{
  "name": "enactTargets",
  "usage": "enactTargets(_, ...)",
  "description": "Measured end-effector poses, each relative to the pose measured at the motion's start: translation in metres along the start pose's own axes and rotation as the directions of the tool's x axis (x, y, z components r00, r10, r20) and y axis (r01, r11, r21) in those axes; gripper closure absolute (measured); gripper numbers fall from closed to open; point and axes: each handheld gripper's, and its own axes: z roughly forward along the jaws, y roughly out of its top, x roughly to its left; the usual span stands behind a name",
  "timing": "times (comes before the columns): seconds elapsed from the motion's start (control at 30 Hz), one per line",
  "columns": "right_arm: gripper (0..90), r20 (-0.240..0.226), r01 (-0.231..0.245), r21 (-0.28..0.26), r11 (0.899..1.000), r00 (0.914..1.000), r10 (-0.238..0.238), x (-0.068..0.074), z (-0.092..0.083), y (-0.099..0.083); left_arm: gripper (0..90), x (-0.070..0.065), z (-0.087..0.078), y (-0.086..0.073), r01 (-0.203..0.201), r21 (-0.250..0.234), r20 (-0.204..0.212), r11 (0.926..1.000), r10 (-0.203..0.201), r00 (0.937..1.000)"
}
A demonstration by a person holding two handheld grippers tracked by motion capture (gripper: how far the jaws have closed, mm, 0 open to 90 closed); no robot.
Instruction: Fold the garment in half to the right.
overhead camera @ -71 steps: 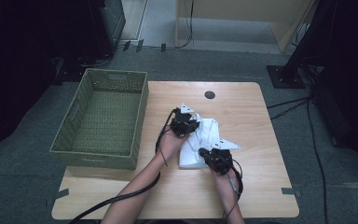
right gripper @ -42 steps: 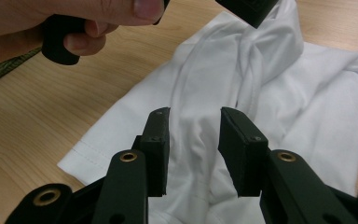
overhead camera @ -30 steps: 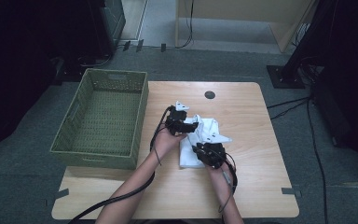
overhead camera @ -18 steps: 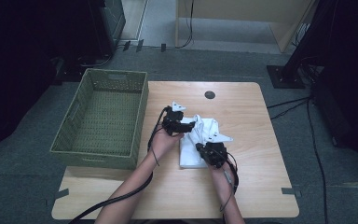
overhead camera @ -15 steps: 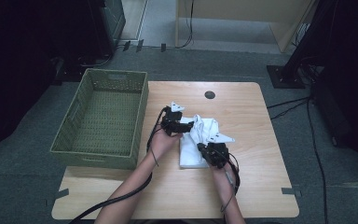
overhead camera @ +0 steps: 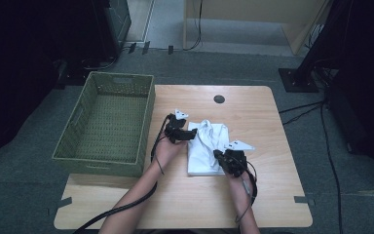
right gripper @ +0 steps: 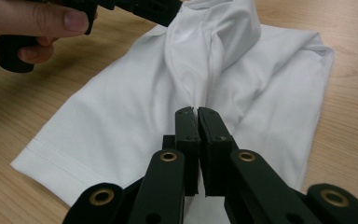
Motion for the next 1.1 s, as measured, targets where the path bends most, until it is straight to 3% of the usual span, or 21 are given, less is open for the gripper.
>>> enactTargets(0.1,88.2,0.008,-0.012,0.003,1.0,0.9999,0.012,-0.004,-0.002,-0.002,35.8,0.002,0.001,-0.001,0.009,-0.004,-0.01,1.0,-0.009,0.9999)
enactTargets(0.57,88.2,0.011,-0.032,0.024,0.999,0.9994,0.032,-0.015,-0.002,-0.009,40.8,-0.001,0.011,-0.009,-0.054,0.065,-0.053,0.9964,0.058,0.9969)
enactTargets(0.9,88.2,0.027,-0.049,0.048,0.998,0.9985,0.048,-0.027,-0.008,-0.017,40.0,-0.001,0.011,-0.012,-0.055,0.046,-0.072,0.9974,0.059,0.9957)
enactTargets(1.1,88.2,0.08,-0.029,0.074,0.997,0.9965,0.023,-0.032,-0.011,-0.023,39.9,-0.001,0.011,-0.013,-0.06,0.033,-0.067,0.9976,0.062,0.9958)
